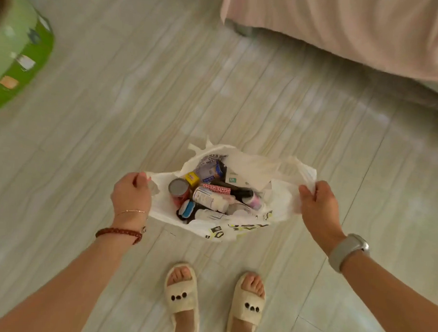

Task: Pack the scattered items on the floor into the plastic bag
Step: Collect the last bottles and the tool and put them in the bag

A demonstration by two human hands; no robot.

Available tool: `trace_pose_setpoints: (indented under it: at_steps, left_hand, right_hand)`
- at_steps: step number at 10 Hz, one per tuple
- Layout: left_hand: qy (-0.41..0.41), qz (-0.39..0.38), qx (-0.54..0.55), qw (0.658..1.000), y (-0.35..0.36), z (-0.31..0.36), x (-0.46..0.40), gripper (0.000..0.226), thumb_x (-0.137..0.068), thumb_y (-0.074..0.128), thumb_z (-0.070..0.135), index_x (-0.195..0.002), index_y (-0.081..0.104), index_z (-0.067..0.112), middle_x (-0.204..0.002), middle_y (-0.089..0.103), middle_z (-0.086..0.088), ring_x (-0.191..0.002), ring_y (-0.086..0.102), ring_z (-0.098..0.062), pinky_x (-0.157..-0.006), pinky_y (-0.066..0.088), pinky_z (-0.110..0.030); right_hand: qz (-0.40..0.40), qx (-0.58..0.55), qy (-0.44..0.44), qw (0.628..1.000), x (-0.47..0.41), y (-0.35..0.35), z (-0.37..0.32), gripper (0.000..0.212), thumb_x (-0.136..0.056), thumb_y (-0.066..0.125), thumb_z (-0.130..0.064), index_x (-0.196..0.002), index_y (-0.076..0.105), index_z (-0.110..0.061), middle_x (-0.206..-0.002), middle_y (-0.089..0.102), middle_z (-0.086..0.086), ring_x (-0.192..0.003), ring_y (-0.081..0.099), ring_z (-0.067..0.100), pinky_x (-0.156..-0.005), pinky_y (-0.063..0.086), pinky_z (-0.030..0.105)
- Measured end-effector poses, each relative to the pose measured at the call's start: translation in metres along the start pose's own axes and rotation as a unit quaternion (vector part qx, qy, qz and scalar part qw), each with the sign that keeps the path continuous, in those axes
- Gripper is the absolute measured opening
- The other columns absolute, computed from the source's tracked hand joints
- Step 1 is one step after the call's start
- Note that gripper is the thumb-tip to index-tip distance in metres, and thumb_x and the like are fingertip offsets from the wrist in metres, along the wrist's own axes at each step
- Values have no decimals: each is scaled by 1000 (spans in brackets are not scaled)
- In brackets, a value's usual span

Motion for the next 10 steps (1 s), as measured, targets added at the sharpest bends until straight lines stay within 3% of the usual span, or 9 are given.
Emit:
trace_pose_setpoints:
  at_steps: [1,2,3,4,5,7,8,9,10]
  left_hand:
    - [21,-39,-3,999,13,6,10,27,-93,43,12,-91,61,-7,-87,60,-24,-84,53,-35,-70,36,-31]
    - [26,-56,28,998,30,11,21,20,-91,46,11,-81,58,-1,-78,53,-14,-76,46,-26,-63,33,-28]
    - [23,-57,57,996,36,15,12,22,-91,46,12,-99,60,-2,-88,56,-11,-82,50,-25,-74,40,-30]
    - [68,-112,13,991,52,15,26,22,-91,48,11,-104,59,-2,-99,61,-16,-92,56,-31,-78,40,-31]
    - [138,-194,-49,970,84,14,60,23,-89,51,9,-107,58,-3,-94,57,-12,-88,53,-24,-77,37,-25]
    - [95,-248,-70,961,113,-12,99,28,-91,49,16,-117,55,6,-117,53,-13,-103,57,-24,-82,38,-21]
    - [115,-227,-142,957,106,-16,105,30,-93,45,20,-121,51,10,-124,50,-10,-111,52,-25,-86,44,-34]
    - [137,-199,-228,943,93,-10,103,30,-94,41,23,-121,48,15,-125,47,-5,-113,46,-21,-78,47,-34]
    - [173,-179,-265,932,88,0,102,37,-92,46,21,-128,43,16,-129,46,-5,-115,45,-23,-80,48,-33]
  right_hand:
    - [-103,83,22,991,21,33,15,21,-94,44,-15,-78,37,-6,-64,43,3,-55,38,18,-46,31,29]
    - [-63,54,39,996,18,47,19,19,-94,44,-15,-80,37,-5,-63,41,4,-58,38,23,-52,34,32]
    - [-36,39,18,998,16,56,15,19,-93,45,-16,-79,35,-7,-63,43,5,-63,41,27,-58,37,39]
    - [-111,136,-23,984,33,87,18,16,-94,43,-17,-85,33,-9,-68,48,11,-64,44,30,-57,33,35]
    - [-176,218,-51,959,48,114,19,11,-94,40,-14,-101,43,-7,-92,58,19,-83,53,36,-64,34,33]
    - [-256,251,-47,932,68,144,36,45,-93,40,-13,-138,34,-16,-135,40,11,-125,39,27,-102,37,34]
    - [-152,105,-18,983,64,103,6,40,-93,45,-12,-133,43,-13,-134,44,11,-119,46,24,-100,39,28]
    - [-107,-196,-63,973,77,15,-66,25,-91,48,-1,-107,60,-16,-101,64,3,-82,59,16,-75,48,21]
    - [-69,-259,-245,932,97,-94,-168,29,-89,47,-15,-91,66,-36,-87,68,-19,-84,63,-1,-78,53,20]
Point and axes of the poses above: each hand's wrist, its own x-axis away from the middle knuckle, its own y-axis out of the palm, z = x × y, the point moved 10 cm from there along -x, towards the middle knuckle
